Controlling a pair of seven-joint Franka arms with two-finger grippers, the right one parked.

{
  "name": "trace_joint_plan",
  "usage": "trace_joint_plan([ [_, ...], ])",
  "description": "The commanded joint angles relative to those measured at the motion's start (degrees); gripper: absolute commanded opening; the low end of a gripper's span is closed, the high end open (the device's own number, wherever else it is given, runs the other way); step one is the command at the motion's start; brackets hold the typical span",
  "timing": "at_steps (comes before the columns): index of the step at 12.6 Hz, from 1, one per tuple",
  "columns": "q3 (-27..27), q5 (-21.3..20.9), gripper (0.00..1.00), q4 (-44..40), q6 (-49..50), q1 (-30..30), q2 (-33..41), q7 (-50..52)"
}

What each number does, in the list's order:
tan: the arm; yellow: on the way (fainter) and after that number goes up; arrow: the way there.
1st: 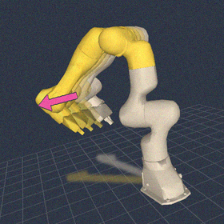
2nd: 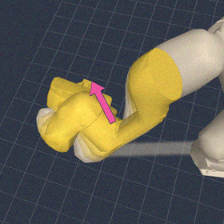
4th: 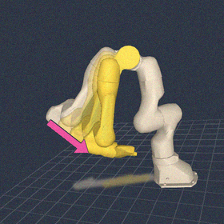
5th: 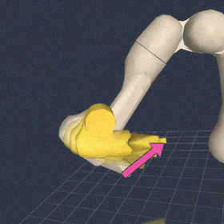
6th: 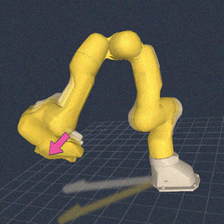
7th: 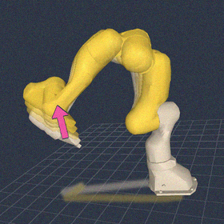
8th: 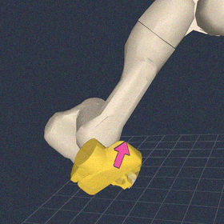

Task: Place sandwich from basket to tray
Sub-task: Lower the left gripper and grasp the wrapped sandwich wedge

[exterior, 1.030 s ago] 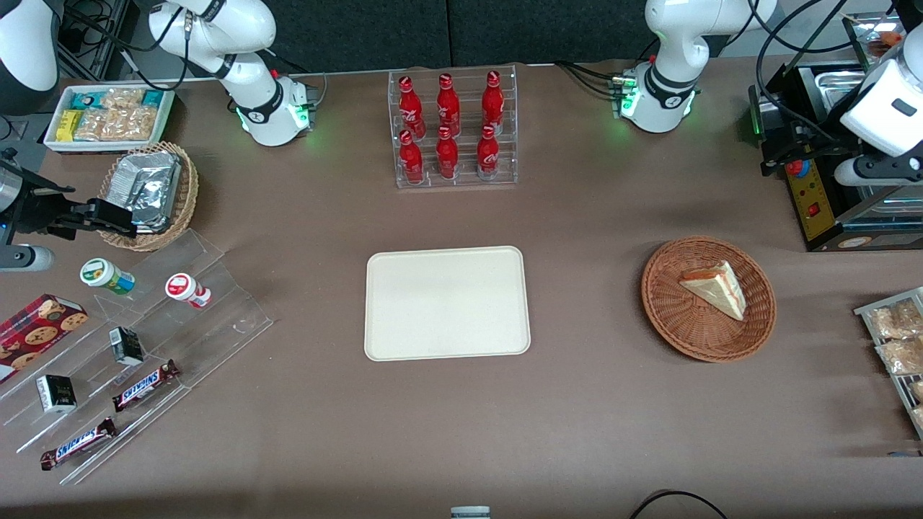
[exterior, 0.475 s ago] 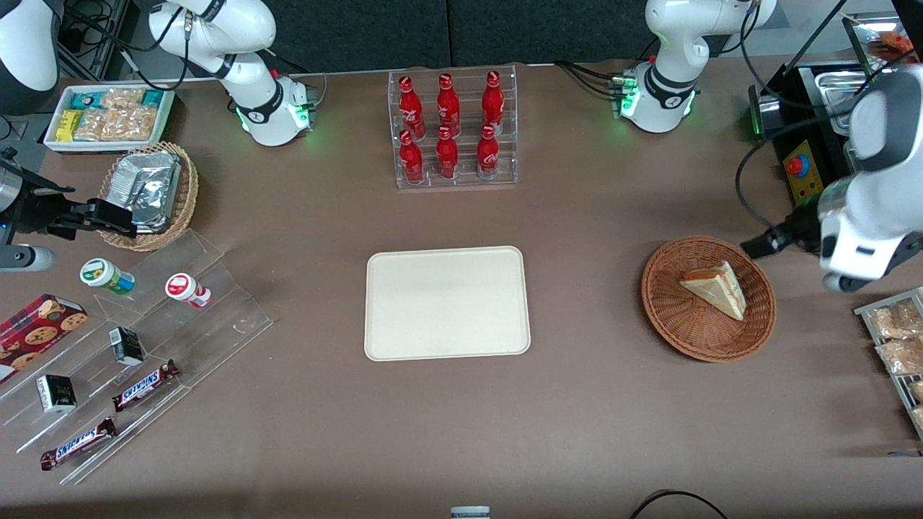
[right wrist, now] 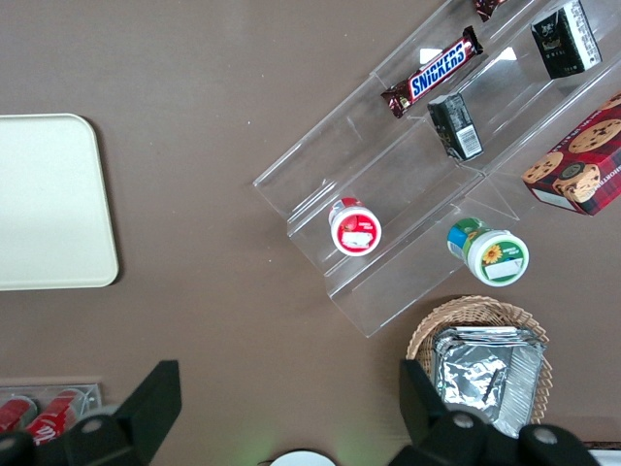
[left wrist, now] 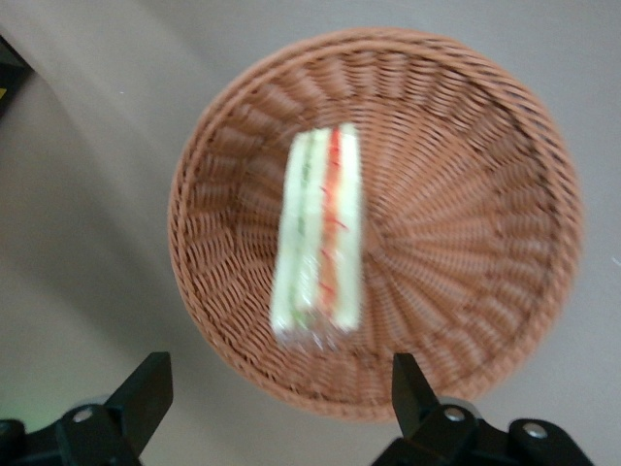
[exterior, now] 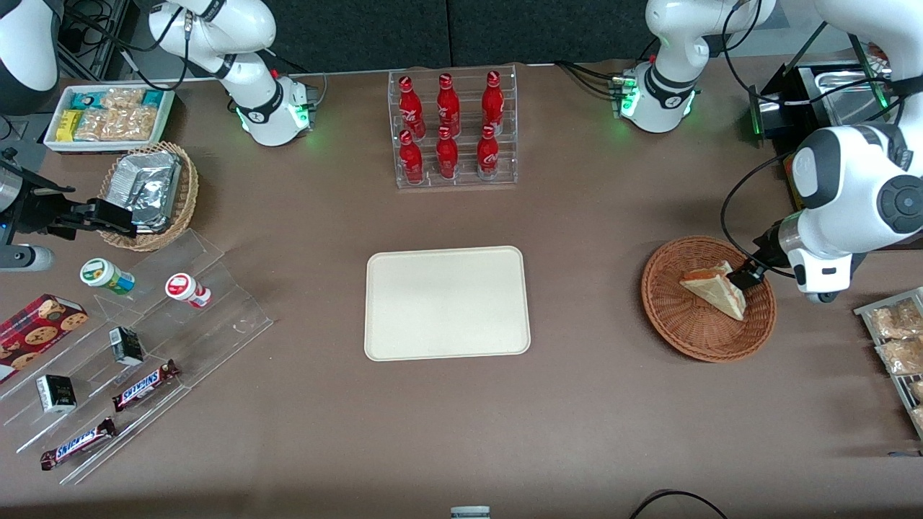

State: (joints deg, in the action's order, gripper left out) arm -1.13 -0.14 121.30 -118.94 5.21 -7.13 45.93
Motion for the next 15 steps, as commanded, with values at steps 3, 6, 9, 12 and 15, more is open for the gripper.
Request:
trace_joint_plan([
  [3, -0.37, 0.31, 1.00, 1.57, -6.81, 1.64, -4.29, 5.46],
  [6, -0.63, -0.04, 1.00, 0.17, -10.43, 1.20, -8.33, 9.79],
  [9, -0.81, 0.31, 1.00, -0.72, -12.27, 1.20, -11.23, 9.88],
  [12, -0.81, 0.23, 0.41, -0.28, -14.39, 0.59, -13.26, 9.88],
  [15, -0.81, 0.31, 0.00, -0.71, -12.81, -0.90, -12.56, 10.49],
])
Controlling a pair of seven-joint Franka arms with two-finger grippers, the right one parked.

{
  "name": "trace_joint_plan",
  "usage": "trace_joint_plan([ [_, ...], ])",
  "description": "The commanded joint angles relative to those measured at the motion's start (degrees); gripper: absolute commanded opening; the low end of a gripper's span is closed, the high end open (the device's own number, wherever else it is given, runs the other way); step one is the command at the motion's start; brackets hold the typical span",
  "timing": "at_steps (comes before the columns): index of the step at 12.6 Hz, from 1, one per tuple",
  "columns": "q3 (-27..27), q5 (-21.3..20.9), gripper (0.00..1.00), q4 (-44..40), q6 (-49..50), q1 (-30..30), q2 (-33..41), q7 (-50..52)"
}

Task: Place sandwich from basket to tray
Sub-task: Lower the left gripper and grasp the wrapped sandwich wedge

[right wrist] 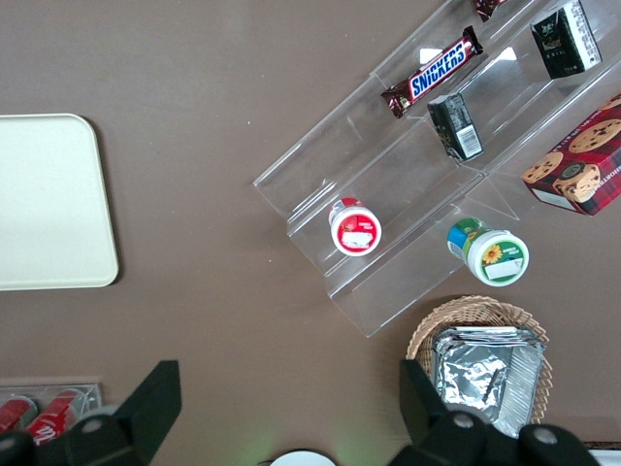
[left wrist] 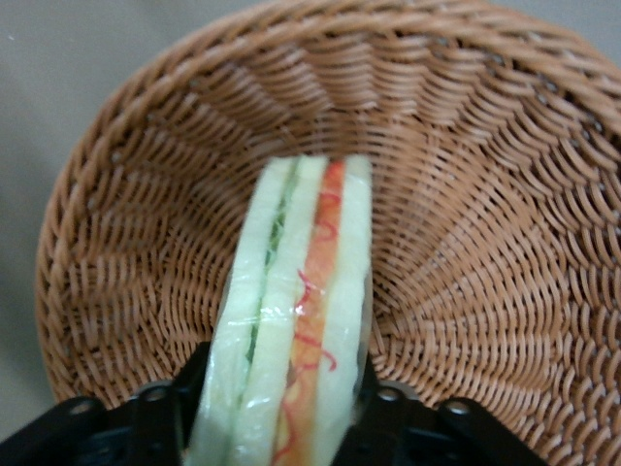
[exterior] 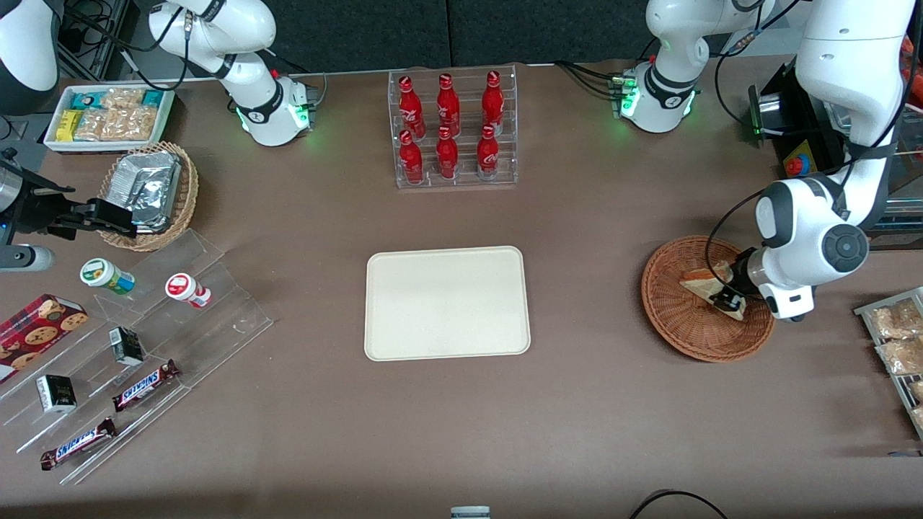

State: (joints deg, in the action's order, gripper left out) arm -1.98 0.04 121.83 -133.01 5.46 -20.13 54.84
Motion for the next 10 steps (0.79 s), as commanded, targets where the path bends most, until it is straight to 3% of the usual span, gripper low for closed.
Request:
trace_joint_plan([
  [1, -0.21, 0.05, 0.00, -2.29, 3.27, -1.24, 1.05, 1.67],
  [6, -1.62, 0.13, 0.00, -21.24, 31.27, -11.32, 2.02, 2.73],
  [10, -4.08, 2.59, 0.00, -27.25, 35.02, -21.43, 1.67, 3.08],
])
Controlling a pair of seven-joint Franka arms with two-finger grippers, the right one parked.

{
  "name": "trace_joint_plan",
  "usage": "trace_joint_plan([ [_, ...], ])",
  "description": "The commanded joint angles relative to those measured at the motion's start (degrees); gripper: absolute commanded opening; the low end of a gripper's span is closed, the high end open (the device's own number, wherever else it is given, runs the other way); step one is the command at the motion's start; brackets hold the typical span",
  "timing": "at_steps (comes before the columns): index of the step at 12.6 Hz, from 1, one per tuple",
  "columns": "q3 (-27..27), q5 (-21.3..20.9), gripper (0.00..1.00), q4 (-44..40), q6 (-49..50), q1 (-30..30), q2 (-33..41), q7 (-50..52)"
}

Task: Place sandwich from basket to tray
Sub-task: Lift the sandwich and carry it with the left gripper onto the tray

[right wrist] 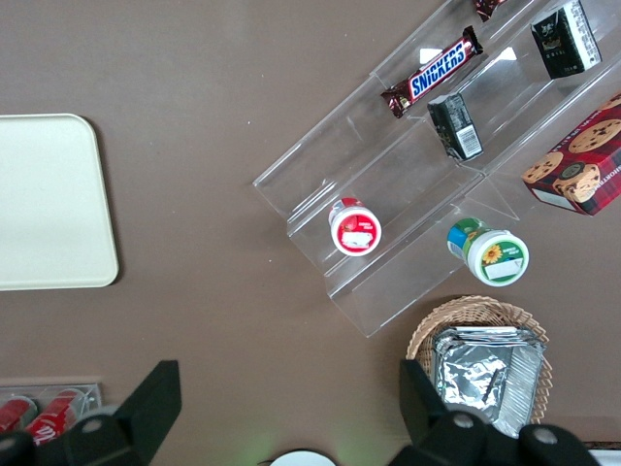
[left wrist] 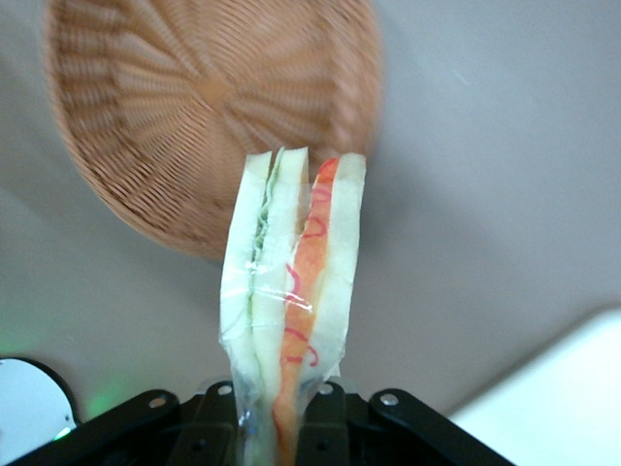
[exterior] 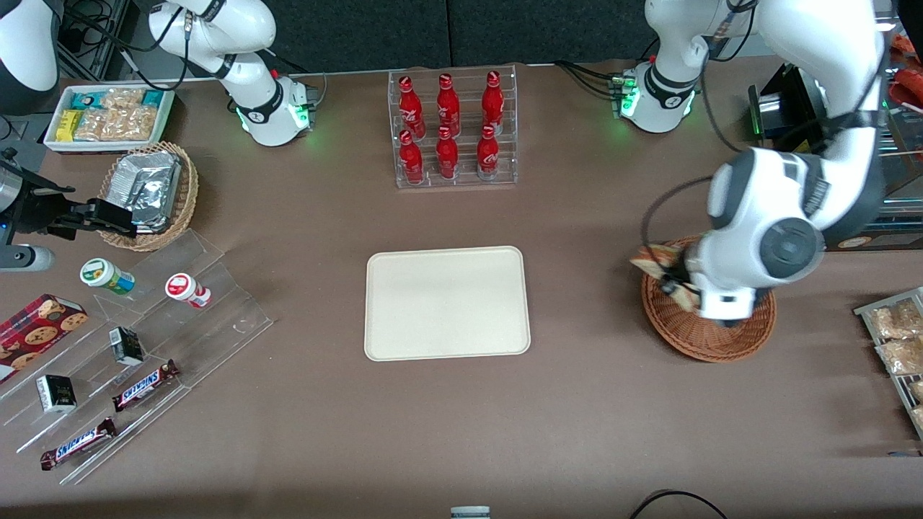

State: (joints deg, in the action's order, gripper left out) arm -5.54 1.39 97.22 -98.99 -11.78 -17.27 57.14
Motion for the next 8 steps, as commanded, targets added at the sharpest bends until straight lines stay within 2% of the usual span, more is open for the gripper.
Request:
trace_joint_plan([
  [1, -0.70, 1.51, 0.00, -4.48, 0.99, -7.52, -2.15, 0.87],
  [5, -0.70, 1.07, 0.00, -12.29, -2.34, -19.57, -9.17, 5.17],
  [8, -0.78, 1.16, 0.00, -18.45, -5.23, -23.98, -13.74, 3.77],
])
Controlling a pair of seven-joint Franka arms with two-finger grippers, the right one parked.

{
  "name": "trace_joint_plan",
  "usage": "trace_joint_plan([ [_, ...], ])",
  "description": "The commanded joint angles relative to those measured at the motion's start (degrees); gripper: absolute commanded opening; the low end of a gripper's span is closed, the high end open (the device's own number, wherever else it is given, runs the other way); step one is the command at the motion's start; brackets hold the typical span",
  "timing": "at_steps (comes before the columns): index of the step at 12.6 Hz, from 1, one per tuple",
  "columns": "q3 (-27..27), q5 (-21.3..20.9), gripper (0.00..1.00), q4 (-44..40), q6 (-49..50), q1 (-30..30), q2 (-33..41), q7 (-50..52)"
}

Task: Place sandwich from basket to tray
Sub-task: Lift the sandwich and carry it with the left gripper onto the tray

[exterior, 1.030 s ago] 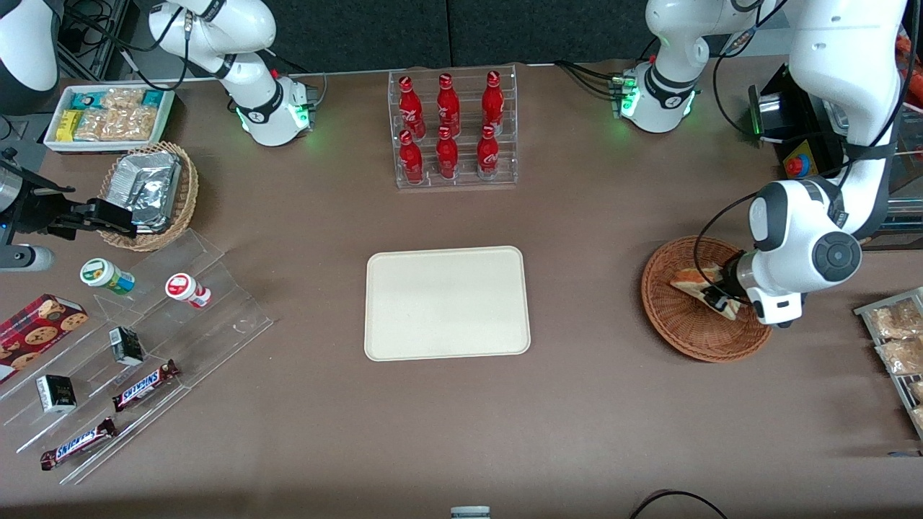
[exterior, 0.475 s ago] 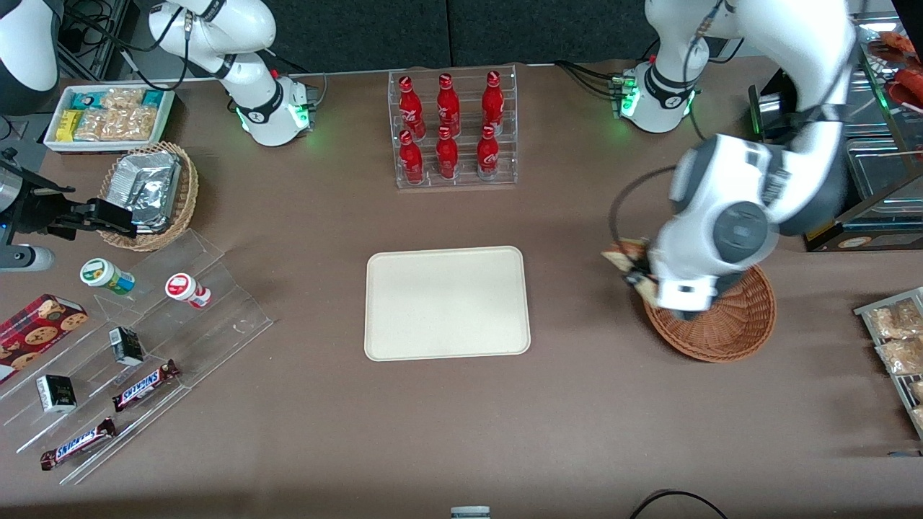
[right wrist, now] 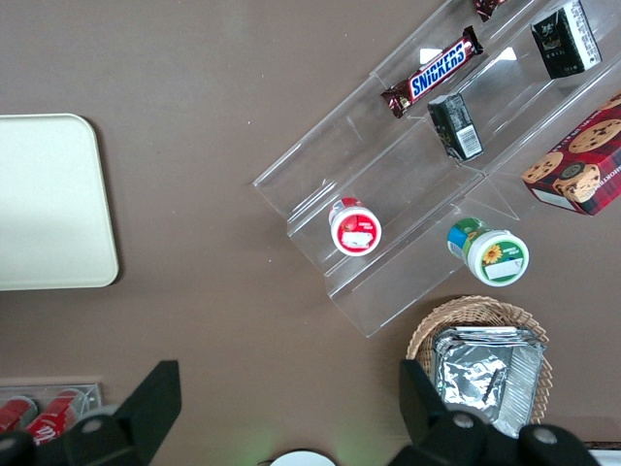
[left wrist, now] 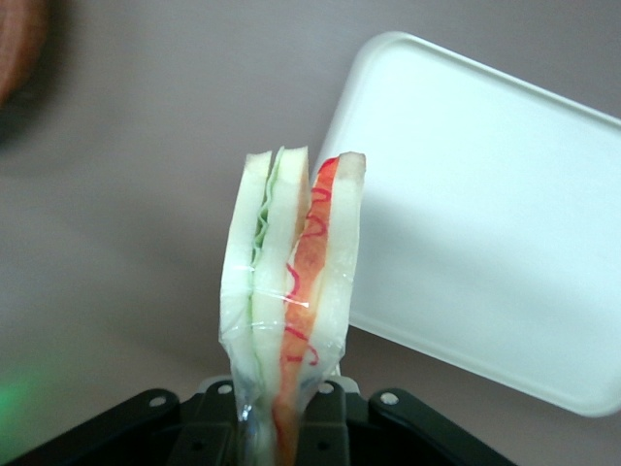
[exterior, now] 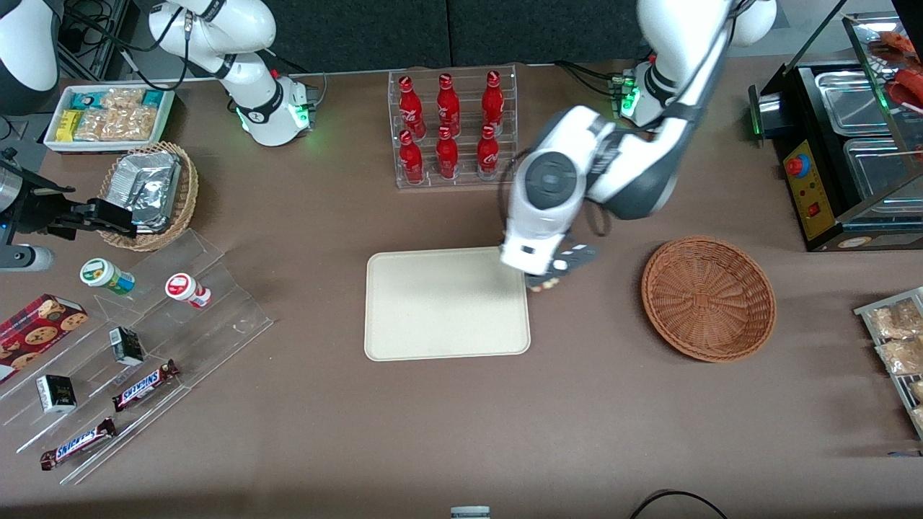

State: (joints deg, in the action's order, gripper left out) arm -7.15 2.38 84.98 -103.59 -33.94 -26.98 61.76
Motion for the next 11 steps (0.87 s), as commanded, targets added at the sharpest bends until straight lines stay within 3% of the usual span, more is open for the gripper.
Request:
trace_joint_plan([
  [1, 0.82, 0.16, 0.00, -7.97, -2.47, -2.44, -5.61, -3.12],
  [4, 0.47, 0.43, 0.00, -14.29, -5.12, -4.11, -12.20, -18.58],
  [8, 0.47, -0.10, 0.00, -14.93, -10.83, -8.76, -18.35, -18.61],
  [11, 0.56, -0.45, 0.00, -15.01, -14.44, -8.86, -21.88, -18.17],
])
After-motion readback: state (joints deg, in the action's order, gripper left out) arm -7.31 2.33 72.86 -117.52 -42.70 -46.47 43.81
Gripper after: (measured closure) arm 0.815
